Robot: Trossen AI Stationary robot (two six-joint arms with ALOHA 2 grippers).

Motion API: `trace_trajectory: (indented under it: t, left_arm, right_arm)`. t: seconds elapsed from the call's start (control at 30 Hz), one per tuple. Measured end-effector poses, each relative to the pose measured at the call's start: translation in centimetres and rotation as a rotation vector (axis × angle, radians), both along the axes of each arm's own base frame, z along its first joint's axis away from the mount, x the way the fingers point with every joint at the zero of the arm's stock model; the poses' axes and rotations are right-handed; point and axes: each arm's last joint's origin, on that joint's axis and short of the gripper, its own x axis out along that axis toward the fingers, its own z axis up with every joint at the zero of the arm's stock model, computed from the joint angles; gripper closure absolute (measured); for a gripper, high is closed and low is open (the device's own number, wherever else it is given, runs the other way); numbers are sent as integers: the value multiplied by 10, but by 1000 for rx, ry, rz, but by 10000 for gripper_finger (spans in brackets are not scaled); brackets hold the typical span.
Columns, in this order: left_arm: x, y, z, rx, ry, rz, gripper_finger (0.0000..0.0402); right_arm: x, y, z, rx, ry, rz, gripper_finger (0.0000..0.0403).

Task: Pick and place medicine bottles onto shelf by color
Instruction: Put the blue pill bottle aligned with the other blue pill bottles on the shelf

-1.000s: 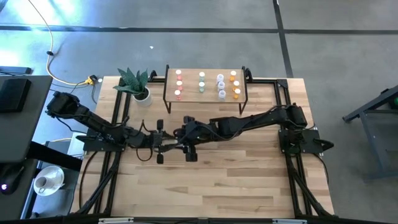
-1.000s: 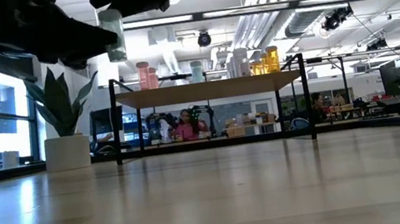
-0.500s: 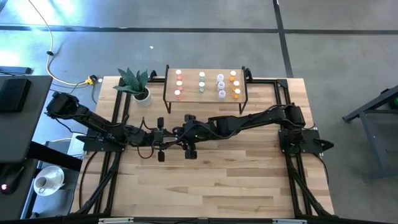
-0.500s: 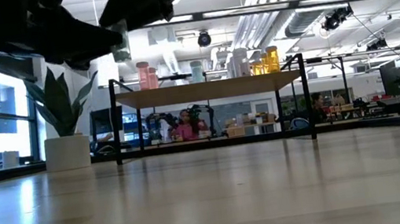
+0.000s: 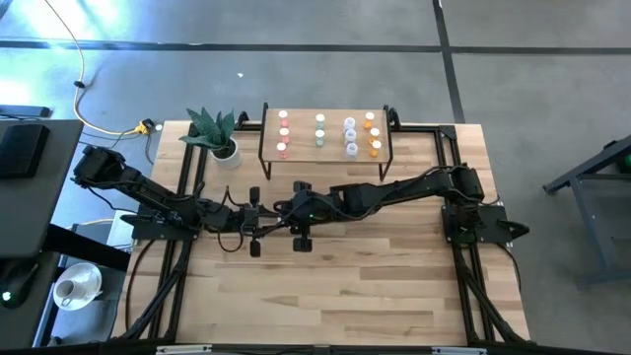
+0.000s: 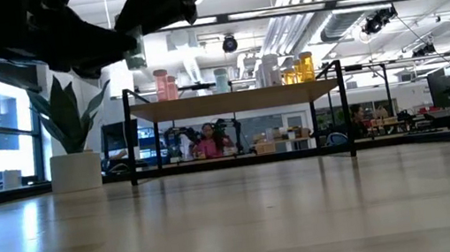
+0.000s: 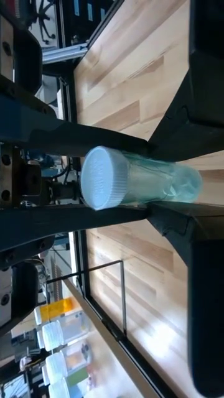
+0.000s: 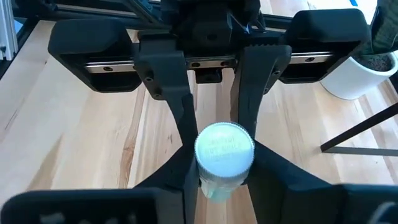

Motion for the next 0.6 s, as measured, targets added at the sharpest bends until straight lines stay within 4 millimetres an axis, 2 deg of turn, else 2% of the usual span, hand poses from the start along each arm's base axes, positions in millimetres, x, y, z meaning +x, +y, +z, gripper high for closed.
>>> trace_trajectory:
  t: [0.17,0.43,0.6]
  left_arm:
    - [0,0,0,40,8,8,300]
    - [0,1,0,82,20,28,219]
    - [-1,2,0,89,21,73,181]
  right_arm:
    - [0,0,0,-2,2,-1,305]
    - [-3,0,2,-18,12,-17,304]
    - [-15,-4,23,-67,-10,-55,304]
